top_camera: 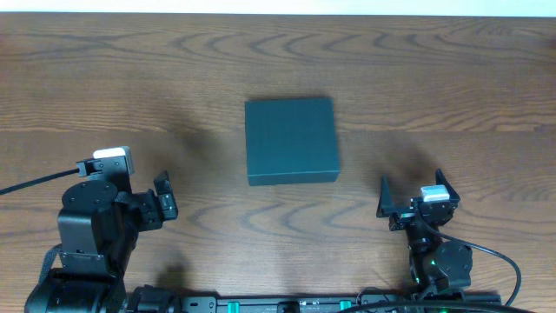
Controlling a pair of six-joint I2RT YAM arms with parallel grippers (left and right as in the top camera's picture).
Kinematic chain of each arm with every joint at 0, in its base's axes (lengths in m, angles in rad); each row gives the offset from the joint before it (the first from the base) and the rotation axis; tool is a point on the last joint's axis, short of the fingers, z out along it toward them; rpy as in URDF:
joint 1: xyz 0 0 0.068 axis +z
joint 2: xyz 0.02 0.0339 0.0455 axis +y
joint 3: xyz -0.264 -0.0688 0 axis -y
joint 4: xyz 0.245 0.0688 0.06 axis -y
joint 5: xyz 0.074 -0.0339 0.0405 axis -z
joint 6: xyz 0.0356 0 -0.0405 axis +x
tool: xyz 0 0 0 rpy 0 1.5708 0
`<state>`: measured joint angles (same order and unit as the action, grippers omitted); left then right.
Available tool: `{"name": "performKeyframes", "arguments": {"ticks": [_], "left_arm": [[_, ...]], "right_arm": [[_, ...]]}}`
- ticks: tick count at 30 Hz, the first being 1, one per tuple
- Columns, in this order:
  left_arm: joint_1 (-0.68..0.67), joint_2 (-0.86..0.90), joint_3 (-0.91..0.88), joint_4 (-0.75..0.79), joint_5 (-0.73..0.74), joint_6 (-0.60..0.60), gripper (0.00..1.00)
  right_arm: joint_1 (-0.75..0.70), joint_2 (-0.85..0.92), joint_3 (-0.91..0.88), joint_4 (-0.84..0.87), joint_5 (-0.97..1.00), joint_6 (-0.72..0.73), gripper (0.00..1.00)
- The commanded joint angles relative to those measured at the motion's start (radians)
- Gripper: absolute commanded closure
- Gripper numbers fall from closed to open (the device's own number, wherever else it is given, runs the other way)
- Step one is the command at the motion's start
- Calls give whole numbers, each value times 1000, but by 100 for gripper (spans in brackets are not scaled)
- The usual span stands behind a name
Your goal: Pack container
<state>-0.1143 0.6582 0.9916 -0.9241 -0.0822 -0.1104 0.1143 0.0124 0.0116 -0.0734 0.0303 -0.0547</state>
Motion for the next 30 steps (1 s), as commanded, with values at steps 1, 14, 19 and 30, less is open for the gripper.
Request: {"name": "performKeyframes", "arguments": {"ticks": [1,14,19,30], "left_arm": [[-5,0,-7,-2,-5,5,1],[-5,0,-7,-2,-5,5,1],[5,-23,-13,-28,-60,73,1],[21,-482,-476,311,-38,72,1]], "right_arm": [[-9,-8,-6,1,3,16,1],[-9,-8,-6,1,3,17,1],[-9,-8,-6,2,3,16,1],[-9,-8,-6,2,3,16,1]]}}
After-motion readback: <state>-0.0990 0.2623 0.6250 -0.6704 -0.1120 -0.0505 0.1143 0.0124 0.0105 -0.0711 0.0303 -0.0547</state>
